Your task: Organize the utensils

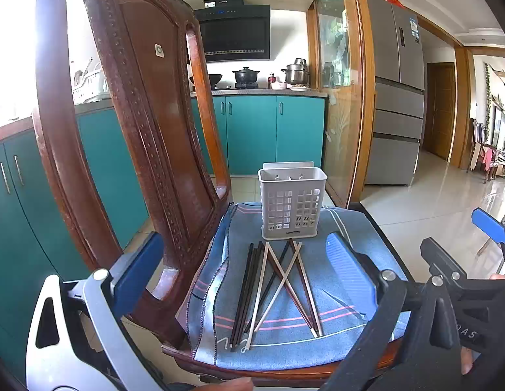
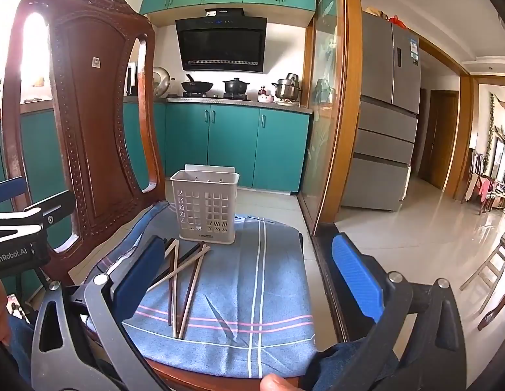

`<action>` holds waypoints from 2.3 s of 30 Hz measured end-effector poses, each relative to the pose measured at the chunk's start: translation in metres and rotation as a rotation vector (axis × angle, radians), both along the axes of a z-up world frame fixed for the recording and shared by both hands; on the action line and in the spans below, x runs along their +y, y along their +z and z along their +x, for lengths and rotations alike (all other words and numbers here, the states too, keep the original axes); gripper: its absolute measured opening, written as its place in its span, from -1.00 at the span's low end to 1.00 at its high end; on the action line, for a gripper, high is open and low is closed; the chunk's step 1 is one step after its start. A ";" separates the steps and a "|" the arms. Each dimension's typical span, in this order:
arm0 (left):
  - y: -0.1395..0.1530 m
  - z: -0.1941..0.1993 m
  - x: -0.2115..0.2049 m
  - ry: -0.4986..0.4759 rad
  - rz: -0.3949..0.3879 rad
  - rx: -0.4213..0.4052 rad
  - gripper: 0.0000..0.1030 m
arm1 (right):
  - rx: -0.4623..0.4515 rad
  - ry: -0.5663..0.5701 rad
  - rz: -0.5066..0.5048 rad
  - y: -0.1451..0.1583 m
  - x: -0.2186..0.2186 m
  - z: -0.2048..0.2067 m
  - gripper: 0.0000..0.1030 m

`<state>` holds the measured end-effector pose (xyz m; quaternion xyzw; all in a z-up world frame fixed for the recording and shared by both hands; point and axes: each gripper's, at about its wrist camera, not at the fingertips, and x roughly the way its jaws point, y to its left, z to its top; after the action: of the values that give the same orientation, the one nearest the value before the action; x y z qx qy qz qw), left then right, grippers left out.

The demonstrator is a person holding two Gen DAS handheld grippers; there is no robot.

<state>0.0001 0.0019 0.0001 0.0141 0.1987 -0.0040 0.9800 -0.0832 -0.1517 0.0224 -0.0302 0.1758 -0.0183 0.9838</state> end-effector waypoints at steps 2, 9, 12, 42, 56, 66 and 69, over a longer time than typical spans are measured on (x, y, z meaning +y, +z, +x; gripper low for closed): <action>0.001 -0.001 0.001 0.000 0.001 0.000 0.93 | 0.000 0.001 -0.001 0.000 0.000 -0.001 0.95; 0.001 -0.002 0.001 0.000 0.002 -0.002 0.93 | 0.000 0.000 0.000 0.000 0.001 -0.001 0.95; 0.001 -0.001 0.001 0.001 0.003 -0.002 0.93 | 0.001 -0.001 0.002 0.000 0.001 -0.001 0.95; 0.008 -0.005 0.005 0.012 0.010 -0.015 0.93 | -0.006 -0.004 0.029 0.005 0.000 -0.007 0.95; 0.007 -0.008 0.002 0.012 0.011 -0.019 0.93 | -0.010 -0.004 0.033 0.006 -0.002 -0.009 0.95; 0.008 -0.009 0.002 0.013 0.013 -0.023 0.93 | -0.013 -0.004 0.035 0.007 -0.003 -0.011 0.95; 0.008 -0.010 0.002 0.013 0.013 -0.024 0.93 | -0.015 -0.004 0.035 0.007 -0.003 -0.012 0.95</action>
<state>-0.0096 0.0037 0.0086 0.0190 0.1872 0.0040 0.9821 -0.0948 -0.1546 0.0299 -0.0127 0.1688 -0.0174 0.9854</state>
